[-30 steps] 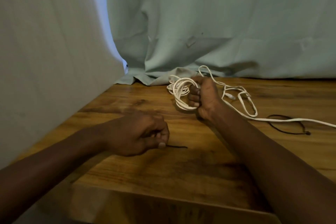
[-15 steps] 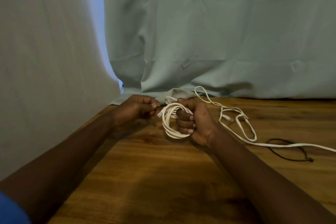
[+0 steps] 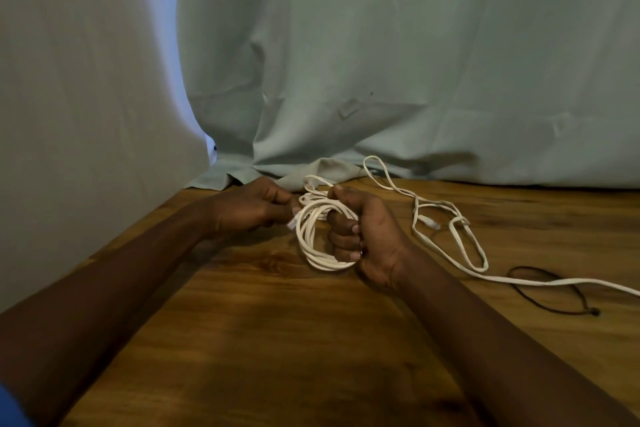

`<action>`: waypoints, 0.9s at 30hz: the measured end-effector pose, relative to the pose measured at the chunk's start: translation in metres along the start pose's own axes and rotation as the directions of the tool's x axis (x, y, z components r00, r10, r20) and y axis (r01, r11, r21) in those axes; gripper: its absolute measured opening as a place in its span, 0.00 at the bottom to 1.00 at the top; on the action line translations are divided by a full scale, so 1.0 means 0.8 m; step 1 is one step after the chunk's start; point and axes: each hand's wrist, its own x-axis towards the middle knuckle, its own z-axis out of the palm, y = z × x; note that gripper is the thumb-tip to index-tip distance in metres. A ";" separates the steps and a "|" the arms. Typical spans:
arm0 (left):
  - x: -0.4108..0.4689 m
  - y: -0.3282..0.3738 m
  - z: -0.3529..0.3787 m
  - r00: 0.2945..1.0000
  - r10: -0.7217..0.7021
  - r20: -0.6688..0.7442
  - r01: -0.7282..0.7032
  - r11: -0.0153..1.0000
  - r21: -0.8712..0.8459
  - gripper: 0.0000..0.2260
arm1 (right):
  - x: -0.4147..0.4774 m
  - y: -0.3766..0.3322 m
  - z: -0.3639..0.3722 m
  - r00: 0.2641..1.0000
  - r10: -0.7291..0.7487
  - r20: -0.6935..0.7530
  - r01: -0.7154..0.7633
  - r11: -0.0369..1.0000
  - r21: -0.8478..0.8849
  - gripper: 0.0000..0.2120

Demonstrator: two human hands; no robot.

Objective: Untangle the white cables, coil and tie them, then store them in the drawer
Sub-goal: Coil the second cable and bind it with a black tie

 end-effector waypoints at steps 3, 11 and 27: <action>-0.003 -0.002 0.000 0.999 -0.005 0.039 0.004 1.000 0.031 0.13 | -0.003 0.000 0.002 1.000 -0.007 -0.011 0.006 0.998 -0.070 0.16; 0.009 -0.014 0.001 0.999 0.038 -0.022 -0.025 0.903 0.430 0.17 | -0.010 0.004 0.013 1.000 -0.011 -0.019 0.006 0.974 -0.225 0.09; 0.002 0.001 0.010 0.987 -0.034 0.157 0.038 0.999 -0.021 0.10 | -0.011 0.004 0.013 1.000 0.012 -0.023 -0.018 0.967 -0.254 0.14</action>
